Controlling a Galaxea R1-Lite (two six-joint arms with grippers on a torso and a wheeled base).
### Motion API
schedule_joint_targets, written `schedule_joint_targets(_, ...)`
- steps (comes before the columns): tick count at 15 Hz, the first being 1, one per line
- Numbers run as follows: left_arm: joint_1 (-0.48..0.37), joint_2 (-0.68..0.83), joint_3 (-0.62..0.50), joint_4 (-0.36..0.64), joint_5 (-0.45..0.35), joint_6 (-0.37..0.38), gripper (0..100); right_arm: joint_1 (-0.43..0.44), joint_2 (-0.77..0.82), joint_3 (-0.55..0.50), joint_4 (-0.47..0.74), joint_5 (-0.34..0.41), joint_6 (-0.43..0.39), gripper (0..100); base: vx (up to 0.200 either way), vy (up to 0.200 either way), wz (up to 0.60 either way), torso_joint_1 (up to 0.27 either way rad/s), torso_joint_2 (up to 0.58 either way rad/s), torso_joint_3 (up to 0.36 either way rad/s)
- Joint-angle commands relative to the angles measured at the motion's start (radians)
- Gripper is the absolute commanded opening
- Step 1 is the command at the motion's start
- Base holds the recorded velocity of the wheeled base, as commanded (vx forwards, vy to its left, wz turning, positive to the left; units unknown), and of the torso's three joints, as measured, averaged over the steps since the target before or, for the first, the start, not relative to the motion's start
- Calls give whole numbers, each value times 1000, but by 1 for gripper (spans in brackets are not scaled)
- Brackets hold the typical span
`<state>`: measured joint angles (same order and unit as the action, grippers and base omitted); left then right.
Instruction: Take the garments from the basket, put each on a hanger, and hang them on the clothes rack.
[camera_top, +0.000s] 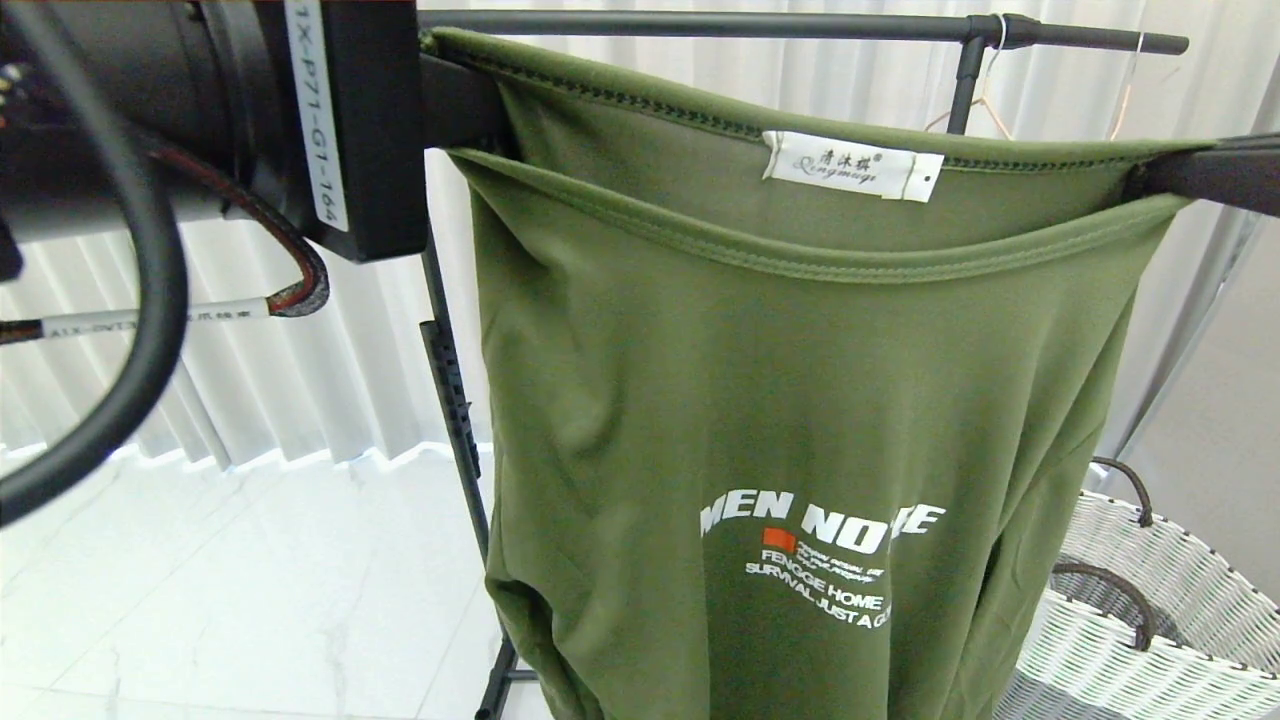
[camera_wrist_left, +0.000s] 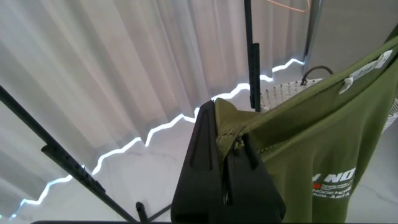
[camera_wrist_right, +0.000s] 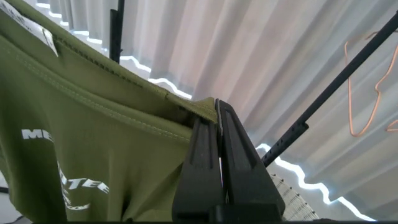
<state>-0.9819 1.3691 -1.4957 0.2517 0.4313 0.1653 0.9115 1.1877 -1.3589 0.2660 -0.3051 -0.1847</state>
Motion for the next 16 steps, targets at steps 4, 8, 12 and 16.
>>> schedule_joint_targets(4,0,2,-3,-3,0,-1,0,0,-40,31,4,-3,-1,0,0,0,0,0,0,0)
schedule_joint_targets(8,-1,2,-1,-3,-2,-9,0,0,-49,47,10,-5,-1,100,0,0,0,0,0,0)
schedule_joint_targets(12,0,10,-3,-3,0,-4,0,4,-66,72,9,-2,-7,100,0,0,0,0,0,0)
schedule_joint_targets(16,40,10,-6,-3,29,0,0,4,-125,95,12,4,-7,100,0,0,0,0,0,0)
